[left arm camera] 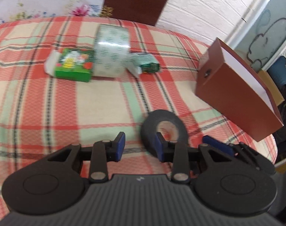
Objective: Organize objects
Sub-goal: 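Carry the black tape roll into the brown box and release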
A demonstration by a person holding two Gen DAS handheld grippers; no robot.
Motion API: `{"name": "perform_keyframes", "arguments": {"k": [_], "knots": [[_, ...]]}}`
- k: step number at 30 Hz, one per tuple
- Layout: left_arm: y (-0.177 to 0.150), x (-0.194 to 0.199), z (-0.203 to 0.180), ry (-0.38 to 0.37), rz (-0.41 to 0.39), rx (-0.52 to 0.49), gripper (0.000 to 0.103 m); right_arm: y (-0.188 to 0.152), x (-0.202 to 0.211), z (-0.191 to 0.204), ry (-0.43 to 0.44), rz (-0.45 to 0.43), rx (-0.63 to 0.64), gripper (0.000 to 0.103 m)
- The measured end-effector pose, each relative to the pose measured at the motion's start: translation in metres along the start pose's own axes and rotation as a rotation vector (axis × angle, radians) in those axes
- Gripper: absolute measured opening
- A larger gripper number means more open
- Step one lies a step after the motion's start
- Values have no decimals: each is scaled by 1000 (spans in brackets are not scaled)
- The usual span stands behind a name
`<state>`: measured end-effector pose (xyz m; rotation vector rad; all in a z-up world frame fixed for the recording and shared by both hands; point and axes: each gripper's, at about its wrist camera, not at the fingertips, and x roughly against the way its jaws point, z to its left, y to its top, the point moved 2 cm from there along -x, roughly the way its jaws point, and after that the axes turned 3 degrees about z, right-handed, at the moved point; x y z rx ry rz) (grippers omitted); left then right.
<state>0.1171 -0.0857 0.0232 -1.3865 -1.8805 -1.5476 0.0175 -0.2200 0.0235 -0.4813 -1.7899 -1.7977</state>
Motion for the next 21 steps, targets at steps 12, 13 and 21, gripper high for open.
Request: {"name": "perform_keyframes", "arguments": {"k": [12, 13, 21], "knots": [[11, -32, -24, 110, 37, -29, 31, 10, -43, 13, 45, 62, 95, 76], [16, -26, -27, 95, 27, -20, 31, 11, -38, 11, 45, 36, 88, 76], [79, -4, -131, -18, -162, -245, 31, 46, 20, -33, -245, -305, 131, 76]]}}
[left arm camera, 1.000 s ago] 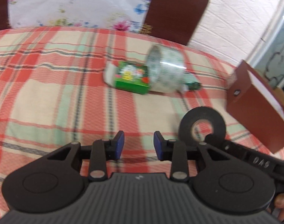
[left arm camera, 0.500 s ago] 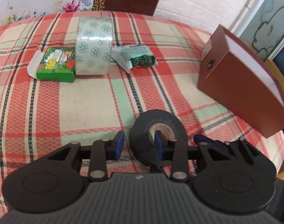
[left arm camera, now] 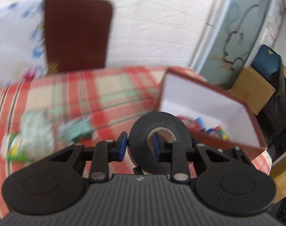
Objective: Organize objects
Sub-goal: 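Carry the black tape roll into the brown box and release, then move the open left gripper back to the green snack box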
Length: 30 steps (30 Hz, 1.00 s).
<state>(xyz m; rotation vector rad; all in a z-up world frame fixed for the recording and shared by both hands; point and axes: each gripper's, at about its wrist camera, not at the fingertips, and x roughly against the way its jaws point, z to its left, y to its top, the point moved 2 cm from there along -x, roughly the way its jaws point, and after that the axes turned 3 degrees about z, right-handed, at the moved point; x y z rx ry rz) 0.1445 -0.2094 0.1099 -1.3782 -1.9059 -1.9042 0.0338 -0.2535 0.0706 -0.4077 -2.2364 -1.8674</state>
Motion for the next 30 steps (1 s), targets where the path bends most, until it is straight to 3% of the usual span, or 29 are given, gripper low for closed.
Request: {"name": "perform_keyframes", "arguments": {"k": [4, 11, 13, 18, 23, 25, 30], "knots": [[26, -34, -34, -57, -25, -54, 31, 10, -14, -53, -100, 0, -98, 76], [33, -83, -50, -31, 7, -65, 31, 3, -51, -96, -142, 53, -200, 77], [32, -82, -49, -12, 9, -60, 31, 3, -53, -94, -157, 56, -178, 77], [18, -55, -48, -53, -22, -67, 31, -6, -26, -85, -169, -11, -186, 75], [-15, -14, -37, -75, -61, -80, 31, -25, 10, -57, -126, -61, -177, 75], [-31, -2, -25, -58, -57, -66, 31, -34, 15, -41, -82, -33, -157, 75], [-74, 9, 27, 64, 24, 12, 31, -51, -5, 0, 62, 160, -97, 73]]}}
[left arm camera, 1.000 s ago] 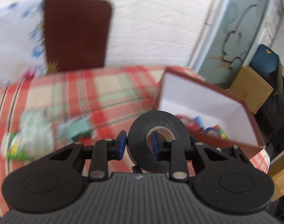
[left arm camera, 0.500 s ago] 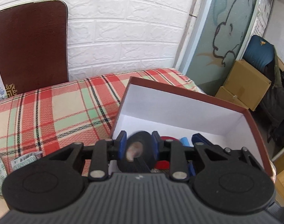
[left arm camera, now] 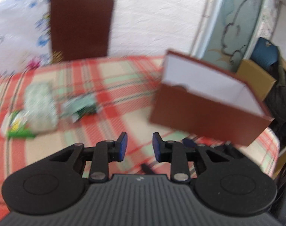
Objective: Organize objects
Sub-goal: 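Move the open left gripper back to the green snack box, then grasp the green snack box with the left gripper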
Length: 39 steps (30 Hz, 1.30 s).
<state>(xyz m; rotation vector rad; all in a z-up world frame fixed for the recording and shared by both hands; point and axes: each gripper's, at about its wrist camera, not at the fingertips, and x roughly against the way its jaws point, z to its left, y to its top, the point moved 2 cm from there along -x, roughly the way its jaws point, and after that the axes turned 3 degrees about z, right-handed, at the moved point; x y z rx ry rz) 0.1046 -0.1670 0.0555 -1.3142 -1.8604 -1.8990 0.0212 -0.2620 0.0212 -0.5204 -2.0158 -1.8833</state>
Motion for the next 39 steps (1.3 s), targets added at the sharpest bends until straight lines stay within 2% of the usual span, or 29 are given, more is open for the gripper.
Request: {"name": "perform_keyframes", "arguments": {"k": [3, 7, 12, 13, 14, 17, 20, 22, 26, 28, 31, 34, 36, 39], "knots": [[-24, 1, 41, 97, 50, 71, 31, 1, -5, 18, 41, 37, 54, 73], [-49, 11, 98, 225, 65, 170, 31, 12, -21, 43, 107, 105, 87, 71], [-65, 35, 163, 352, -5, 262, 31, 10, -32, 78, 190, 148, 165, 67], [-66, 39, 175, 359, -14, 295, 31, 14, -40, 86, 203, 151, 180, 63], [-67, 44, 187, 351, -24, 336, 31, 16, -38, 97, 219, 143, 192, 60], [-72, 55, 213, 323, -45, 423, 31, 32, -48, 122, 283, 104, 179, 60], [-72, 58, 222, 291, -52, 464, 31, 55, -67, 147, 342, 83, 169, 60], [-72, 58, 222, 278, -53, 472, 31, 68, -82, 164, 350, 64, 184, 61], [-63, 53, 230, 253, -52, 490, 32, 82, -112, 182, 294, 40, 208, 62], [-56, 50, 236, 234, -52, 502, 32, 86, -121, 174, 233, 58, 179, 63], [-41, 42, 240, 203, -61, 496, 33, 83, -126, 155, 165, 77, 126, 71], [-22, 30, 237, 165, -68, 471, 46, 78, -127, 144, 191, 101, 91, 73], [-10, 18, 233, 138, -61, 448, 56, 76, -127, 149, 212, 95, 118, 73], [1, -4, 227, 108, -23, 405, 62, 73, -129, 164, 251, 110, 186, 75]]}}
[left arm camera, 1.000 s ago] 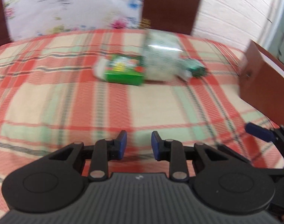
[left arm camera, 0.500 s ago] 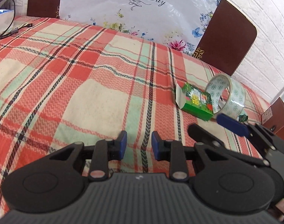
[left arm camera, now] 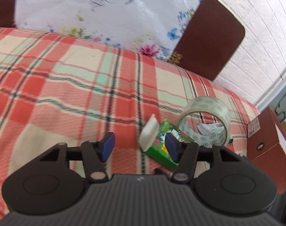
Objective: Organize objects
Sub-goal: 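Grasp the green snack box with the left gripper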
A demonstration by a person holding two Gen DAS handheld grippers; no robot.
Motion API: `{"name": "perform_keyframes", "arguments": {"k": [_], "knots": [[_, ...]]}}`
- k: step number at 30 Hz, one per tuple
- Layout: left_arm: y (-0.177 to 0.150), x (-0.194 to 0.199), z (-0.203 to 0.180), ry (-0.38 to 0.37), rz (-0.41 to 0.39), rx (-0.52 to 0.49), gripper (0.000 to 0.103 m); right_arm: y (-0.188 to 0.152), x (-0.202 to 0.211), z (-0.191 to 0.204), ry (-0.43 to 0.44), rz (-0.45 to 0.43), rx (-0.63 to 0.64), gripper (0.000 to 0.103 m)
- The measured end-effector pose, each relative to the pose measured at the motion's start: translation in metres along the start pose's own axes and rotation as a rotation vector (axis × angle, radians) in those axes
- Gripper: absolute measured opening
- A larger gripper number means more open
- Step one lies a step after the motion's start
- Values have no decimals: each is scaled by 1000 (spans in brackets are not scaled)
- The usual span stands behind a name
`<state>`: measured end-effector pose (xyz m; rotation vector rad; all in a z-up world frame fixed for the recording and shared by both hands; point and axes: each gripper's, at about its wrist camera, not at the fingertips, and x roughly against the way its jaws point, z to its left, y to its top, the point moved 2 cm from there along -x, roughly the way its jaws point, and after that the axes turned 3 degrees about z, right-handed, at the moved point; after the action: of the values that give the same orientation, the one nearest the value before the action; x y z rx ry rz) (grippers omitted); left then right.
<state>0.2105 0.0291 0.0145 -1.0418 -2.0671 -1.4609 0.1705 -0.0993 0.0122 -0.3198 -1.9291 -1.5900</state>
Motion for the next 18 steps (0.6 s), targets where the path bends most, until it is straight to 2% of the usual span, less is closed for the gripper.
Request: {"name": "perform_keyframes", "arguments": {"k": [2, 4, 5, 6, 8, 9, 11, 14, 18], "knots": [[1, -14, -5, 2, 23, -19, 61, -1, -9, 7, -15, 41, 42, 78], [2, -18, -12, 13, 4, -58, 59, -1, -15, 7, -14, 57, 33, 82], [1, -19, -14, 11, 4, -68, 53, 0, -17, 5, -5, 63, 20, 82], [1, -20, -17, -2, 11, -71, 40, 0, -19, 2, 12, 71, 2, 82], [-1, -19, -21, -31, 28, -73, 30, 0, -21, -3, 40, 75, -30, 79], [-2, -17, -24, -18, 25, -85, 30, 0, -19, -4, 40, 72, -36, 77], [-8, -11, -30, 0, 30, -111, 30, -1, -16, -5, 39, 70, -47, 66], [-23, 3, -32, 18, 30, -114, 30, -6, -6, -6, 69, 80, -64, 65], [-50, 24, -30, 11, 47, -79, 30, -26, 22, 7, 76, 70, -1, 65]]}}
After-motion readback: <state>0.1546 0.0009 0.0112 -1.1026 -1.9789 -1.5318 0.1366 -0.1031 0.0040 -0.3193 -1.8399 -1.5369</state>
